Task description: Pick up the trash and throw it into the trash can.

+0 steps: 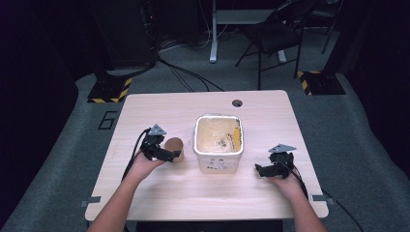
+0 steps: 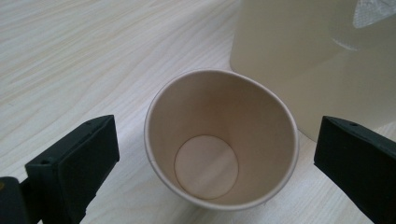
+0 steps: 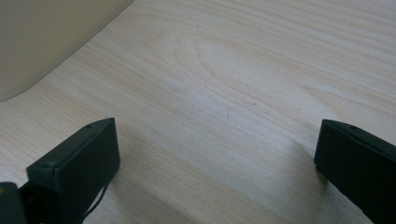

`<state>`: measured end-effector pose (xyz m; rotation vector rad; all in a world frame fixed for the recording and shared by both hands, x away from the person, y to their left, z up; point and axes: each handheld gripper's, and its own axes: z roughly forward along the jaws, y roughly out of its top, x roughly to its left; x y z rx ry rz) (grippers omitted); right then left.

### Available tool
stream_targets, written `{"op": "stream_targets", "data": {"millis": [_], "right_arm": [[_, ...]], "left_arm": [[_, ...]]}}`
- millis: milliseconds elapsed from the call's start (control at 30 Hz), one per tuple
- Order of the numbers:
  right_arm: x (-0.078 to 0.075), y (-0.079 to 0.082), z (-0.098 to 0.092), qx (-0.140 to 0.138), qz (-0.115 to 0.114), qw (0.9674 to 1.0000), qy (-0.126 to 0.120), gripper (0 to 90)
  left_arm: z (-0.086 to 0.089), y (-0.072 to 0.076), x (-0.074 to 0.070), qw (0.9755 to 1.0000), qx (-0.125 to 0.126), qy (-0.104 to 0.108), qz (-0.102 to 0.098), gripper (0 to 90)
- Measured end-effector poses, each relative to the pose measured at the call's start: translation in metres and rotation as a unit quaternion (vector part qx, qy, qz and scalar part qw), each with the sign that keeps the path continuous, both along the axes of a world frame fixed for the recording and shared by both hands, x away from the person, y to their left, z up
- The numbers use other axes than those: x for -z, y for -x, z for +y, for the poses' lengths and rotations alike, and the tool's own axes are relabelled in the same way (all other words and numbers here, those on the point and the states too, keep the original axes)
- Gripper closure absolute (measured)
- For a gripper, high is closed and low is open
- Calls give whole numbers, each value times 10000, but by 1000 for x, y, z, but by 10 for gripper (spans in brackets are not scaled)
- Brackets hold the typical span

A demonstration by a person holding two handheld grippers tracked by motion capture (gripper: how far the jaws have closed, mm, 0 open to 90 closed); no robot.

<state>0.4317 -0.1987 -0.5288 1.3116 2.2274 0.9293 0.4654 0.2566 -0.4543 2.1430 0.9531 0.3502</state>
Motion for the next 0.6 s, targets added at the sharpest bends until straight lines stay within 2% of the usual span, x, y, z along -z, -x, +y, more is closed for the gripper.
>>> {"op": "stream_targets", "data": {"millis": [267, 400, 500, 600], "right_arm": [[0, 0, 0, 0, 0, 10000, -1, 0], [0, 0, 0, -5, 3, 10000, -1, 0], [0, 0, 0, -9, 2, 10000, -6, 0], [0, 0, 0, -18, 6, 10000, -9, 0]], "left_arm": [[-8, -5, 3, 9999, 36, -132, 49, 0], [-9, -8, 5, 10000, 40, -51, 63, 0], [-10, -10, 8, 9998, 23, -106, 141, 0], [-12, -11, 9, 9997, 21, -179, 137, 9]]}}
